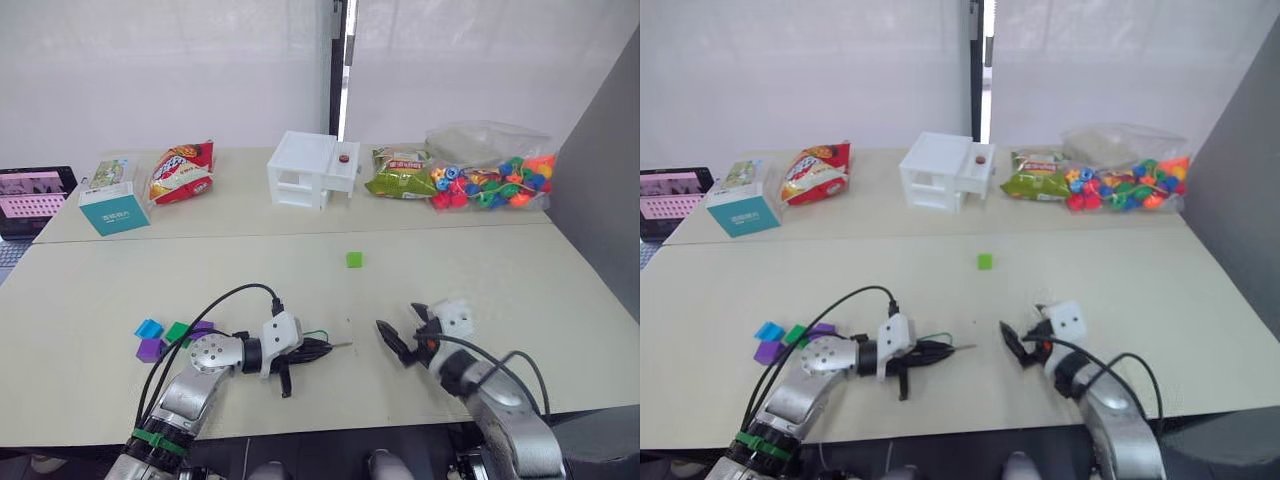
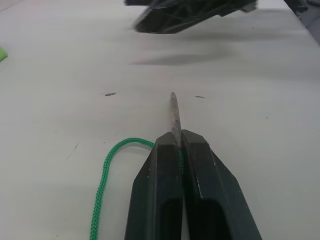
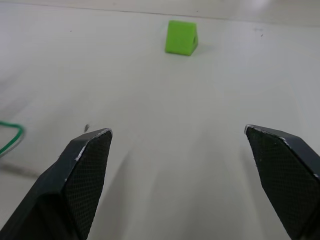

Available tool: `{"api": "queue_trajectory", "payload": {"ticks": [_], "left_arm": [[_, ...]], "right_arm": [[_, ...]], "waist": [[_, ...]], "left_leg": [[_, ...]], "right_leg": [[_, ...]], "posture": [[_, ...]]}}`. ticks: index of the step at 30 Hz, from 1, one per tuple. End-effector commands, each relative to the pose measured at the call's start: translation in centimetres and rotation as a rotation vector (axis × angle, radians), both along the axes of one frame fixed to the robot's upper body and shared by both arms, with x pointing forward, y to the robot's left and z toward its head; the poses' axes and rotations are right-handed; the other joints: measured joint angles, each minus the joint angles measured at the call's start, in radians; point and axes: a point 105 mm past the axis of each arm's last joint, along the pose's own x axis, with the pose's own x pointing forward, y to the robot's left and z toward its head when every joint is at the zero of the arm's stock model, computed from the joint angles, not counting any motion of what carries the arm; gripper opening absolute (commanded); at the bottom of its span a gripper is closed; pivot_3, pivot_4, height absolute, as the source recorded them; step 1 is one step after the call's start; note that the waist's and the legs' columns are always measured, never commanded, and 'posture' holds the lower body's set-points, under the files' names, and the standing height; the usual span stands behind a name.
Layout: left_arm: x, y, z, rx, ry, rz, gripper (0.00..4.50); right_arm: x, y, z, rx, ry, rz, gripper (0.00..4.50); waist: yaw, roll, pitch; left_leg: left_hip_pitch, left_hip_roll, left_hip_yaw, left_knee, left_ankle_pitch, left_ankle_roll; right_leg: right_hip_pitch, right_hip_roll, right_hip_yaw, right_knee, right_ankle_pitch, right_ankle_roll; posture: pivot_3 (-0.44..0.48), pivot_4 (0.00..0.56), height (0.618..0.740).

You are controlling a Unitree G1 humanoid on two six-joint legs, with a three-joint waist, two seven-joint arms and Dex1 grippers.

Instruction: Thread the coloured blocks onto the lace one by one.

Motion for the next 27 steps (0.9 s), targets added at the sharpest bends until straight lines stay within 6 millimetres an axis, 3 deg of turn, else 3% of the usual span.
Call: {"api": "queue_trajectory", "payload": {"ticks": [1,8,13,24,27], "left_arm": [[-0.3,-0.7,1.2,-0.037,-0.035,0.003,0.0],[-0.6,-1.0,1.5,-0.048,-0.037,0.028,0.0],[-0.9,-0.9,1.5,-0.046,-0.029,0.033,0.0],[-0.7,-0.9,1.8,-0.043,-0.042,0.054,0.0],[-0.7,-0.9,1.8,-0.039,-0.045,0.054,0.0]], "right_arm": [[2.1,0.7,0.9,0.018,-0.026,-0.021,4.48],[6.5,3.4,1.7,0.007,-0.011,0.021,4.48],[8.6,3.8,1.6,0.014,0.027,-0.015,4.48],[12.4,6.4,0.7,-0.051,0.055,-0.015,4.48],[12.9,6.0,0.7,-0.031,0.057,-0.051,3.7]], "waist": [[0.001,0.0,0.0],[-0.001,0.0,0.0],[-0.004,0.0,0.0],[-0.03,0.001,0.0],[-0.031,0.001,0.0]], "left_leg": [[0.0,0.0,0.0,0.0,0.0,0.0],[0.0,0.0,0.0,-0.001,0.0,0.0],[0.0,0.0,-0.001,-0.001,0.0,0.0],[-0.001,0.0,-0.001,-0.003,0.0,-0.001],[-0.001,0.0,-0.001,-0.003,0.0,-0.001]], "right_leg": [[0.0,0.0,0.0,0.0,0.0,0.0],[-0.001,0.0,0.0,0.0,0.0,-0.001],[-0.002,0.0,0.0,0.001,0.0,-0.001],[-0.004,0.0,0.0,0.004,0.001,-0.001],[-0.004,0.0,0.0,0.005,0.001,-0.001]], "posture": [[0.0,0.15,0.74],[0.0,0.15,0.74],[0.0,0.15,0.74],[0.0,0.15,0.74],[0.0,0.15,0.74]]}}
